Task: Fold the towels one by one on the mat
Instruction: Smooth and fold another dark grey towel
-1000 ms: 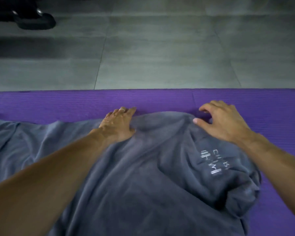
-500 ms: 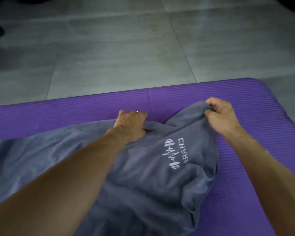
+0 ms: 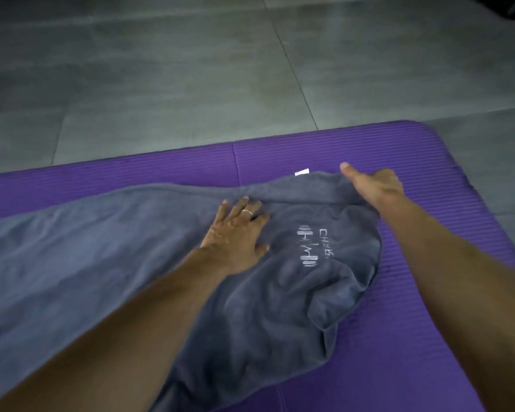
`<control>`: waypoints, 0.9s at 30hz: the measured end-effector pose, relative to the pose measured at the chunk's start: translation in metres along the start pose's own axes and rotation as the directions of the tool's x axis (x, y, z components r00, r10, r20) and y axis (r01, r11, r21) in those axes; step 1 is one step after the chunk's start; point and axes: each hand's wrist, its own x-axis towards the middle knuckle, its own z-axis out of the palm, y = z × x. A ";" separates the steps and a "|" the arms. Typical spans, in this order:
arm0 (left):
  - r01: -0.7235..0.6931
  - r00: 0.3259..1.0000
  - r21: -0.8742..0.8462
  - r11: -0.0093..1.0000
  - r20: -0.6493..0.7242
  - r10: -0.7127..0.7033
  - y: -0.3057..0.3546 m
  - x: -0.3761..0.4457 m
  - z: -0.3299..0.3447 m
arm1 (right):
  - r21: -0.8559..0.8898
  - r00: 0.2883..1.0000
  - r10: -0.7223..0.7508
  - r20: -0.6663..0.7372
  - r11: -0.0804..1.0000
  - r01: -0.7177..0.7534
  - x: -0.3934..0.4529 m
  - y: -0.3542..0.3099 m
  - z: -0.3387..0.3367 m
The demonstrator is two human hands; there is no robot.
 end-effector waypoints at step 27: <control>-0.022 0.951 -0.144 0.989 -0.308 -0.024 0.106 -0.133 0.065 | -0.322 0.583 -0.811 -0.051 0.566 0.759 -0.153 0.149 0.008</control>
